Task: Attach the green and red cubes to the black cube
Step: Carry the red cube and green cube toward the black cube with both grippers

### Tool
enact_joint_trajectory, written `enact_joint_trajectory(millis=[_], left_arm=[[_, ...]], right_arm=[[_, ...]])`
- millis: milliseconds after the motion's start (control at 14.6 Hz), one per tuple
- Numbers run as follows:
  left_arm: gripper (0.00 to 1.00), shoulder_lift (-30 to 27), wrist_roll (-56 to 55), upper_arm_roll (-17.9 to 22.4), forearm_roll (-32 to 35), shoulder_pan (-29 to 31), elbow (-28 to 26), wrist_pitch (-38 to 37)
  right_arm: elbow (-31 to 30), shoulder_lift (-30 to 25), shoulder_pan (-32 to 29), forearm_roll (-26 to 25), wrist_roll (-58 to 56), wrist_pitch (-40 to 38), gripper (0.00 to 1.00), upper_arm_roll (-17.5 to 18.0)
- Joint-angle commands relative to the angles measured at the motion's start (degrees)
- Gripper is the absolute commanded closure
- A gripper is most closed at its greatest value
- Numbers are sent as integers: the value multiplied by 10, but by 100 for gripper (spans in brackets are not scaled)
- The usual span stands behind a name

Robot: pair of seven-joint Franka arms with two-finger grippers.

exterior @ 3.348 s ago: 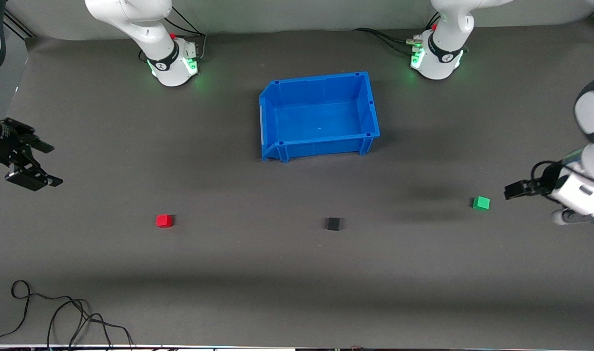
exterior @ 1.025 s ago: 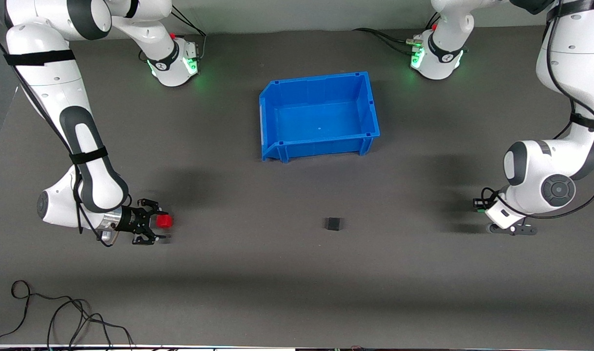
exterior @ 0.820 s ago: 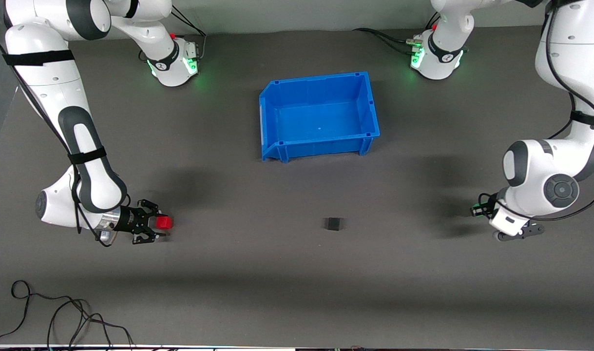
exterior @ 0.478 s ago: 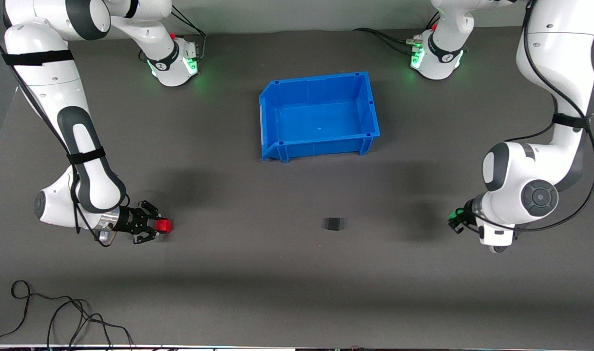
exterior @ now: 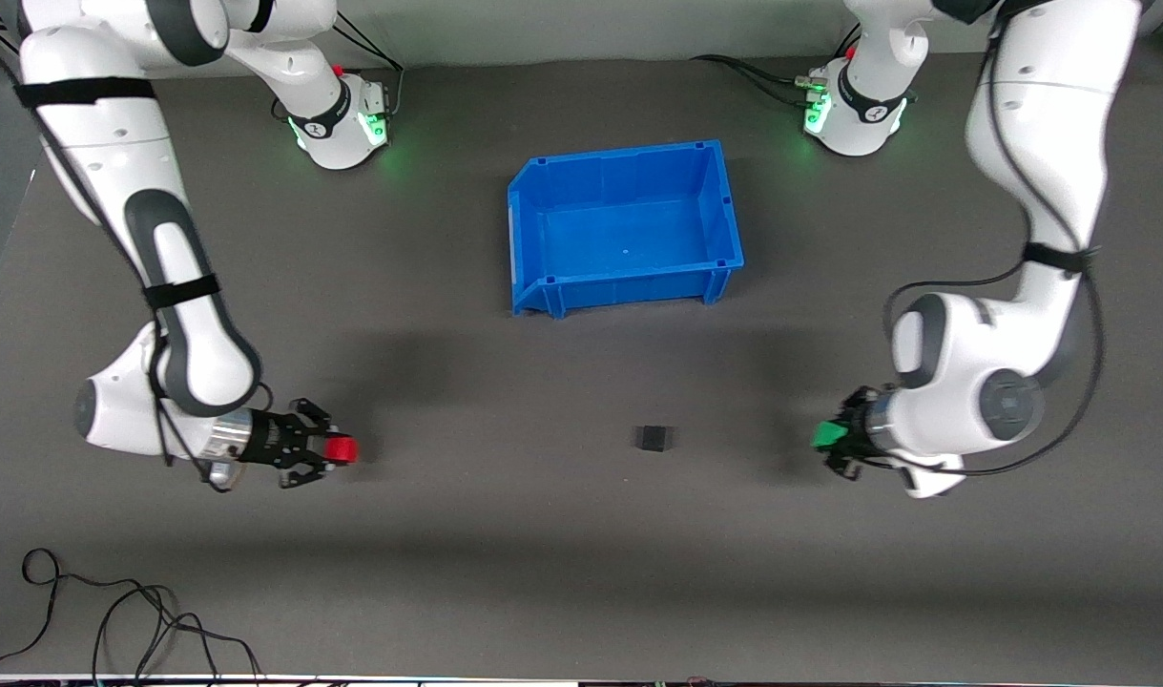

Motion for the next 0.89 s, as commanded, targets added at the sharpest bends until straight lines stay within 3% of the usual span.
enact_joint_trajectory(millis=[0,342,547,820], left_arm=[[100,27,-105,10,-4,-52,32,-4],[100,61,-274,12,-1,-132,31,62],[100,79,-284,12,1,-145,32,131],[100,83,-279,12,15,-142,32,141]], right_arm=[[28,0,69,8,83,2,82,-8],[85,40,172,6,241,82,84,-9],[136,84,220,3,324,116,84,-9],[183,131,261,1,391,139,83,-10]])
